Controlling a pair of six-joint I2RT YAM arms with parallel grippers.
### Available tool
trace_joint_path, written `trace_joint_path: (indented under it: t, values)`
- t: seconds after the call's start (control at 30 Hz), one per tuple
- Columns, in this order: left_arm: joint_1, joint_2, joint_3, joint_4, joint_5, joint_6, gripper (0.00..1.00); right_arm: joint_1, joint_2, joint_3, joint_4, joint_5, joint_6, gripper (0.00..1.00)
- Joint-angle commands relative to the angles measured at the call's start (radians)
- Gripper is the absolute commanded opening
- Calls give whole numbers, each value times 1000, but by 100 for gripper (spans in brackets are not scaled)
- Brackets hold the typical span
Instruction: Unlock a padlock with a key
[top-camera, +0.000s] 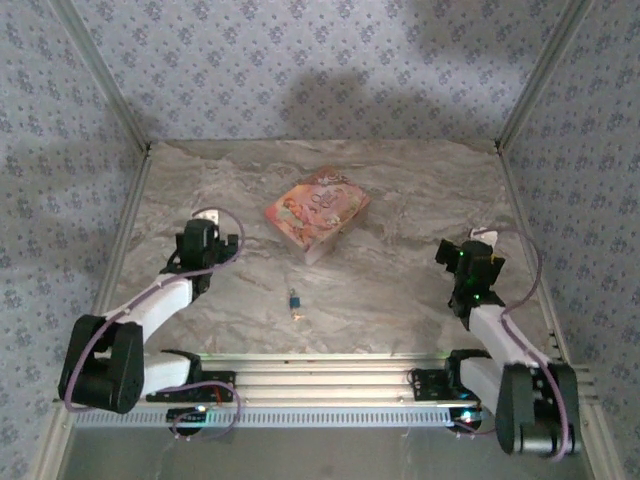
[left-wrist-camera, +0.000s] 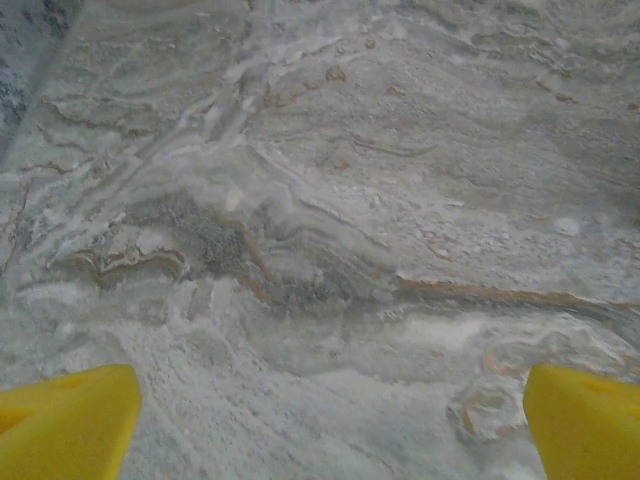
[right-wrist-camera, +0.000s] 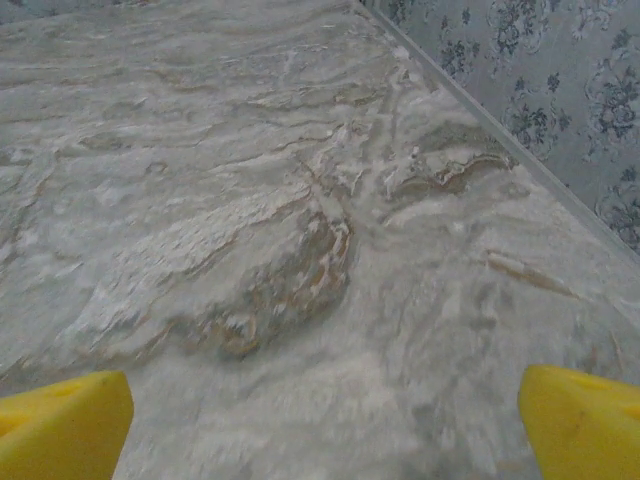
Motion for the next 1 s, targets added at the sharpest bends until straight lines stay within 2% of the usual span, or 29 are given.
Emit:
trace_joint_path:
  t: [0.0,0.17,0.23,0.3,0.37,0.47,0.53,0.57,0.63,0.67,0.97]
  values:
    - [50,25,-86,333,11,53,98,-59,159,-30,346,-153,-84,100]
    - [92,89,-170,583,58,81,98,-75,347,-12,563,-274,-103,100]
    - [98,113,-172,626,92,116,98,-59,433,-20,652,-293,-126,100]
    - [118,165,-177,682,130,120,98,-24,515,-26,768,-259,-158,100]
    - [141,232,-182,751,169,108,98,-6,478,31,601,-225,-170,100]
    - [176,314,-176,823,206,78,98,17,493,79,529,-136,-165,100]
    - [193,290,-112,657,259,78,98,19,494,78,537,-132,-167,100]
    - [226,308,-107,674,314,56,98,20,496,76,545,-132,-167,100]
    - [241,300,-82,611,312,35,98,23,495,78,540,-129,-170,100]
    - [240,306,-91,648,308,36,98,24,496,76,544,-129,-170,100]
    - [240,302,-86,628,308,36,98,26,495,76,541,-130,-171,100]
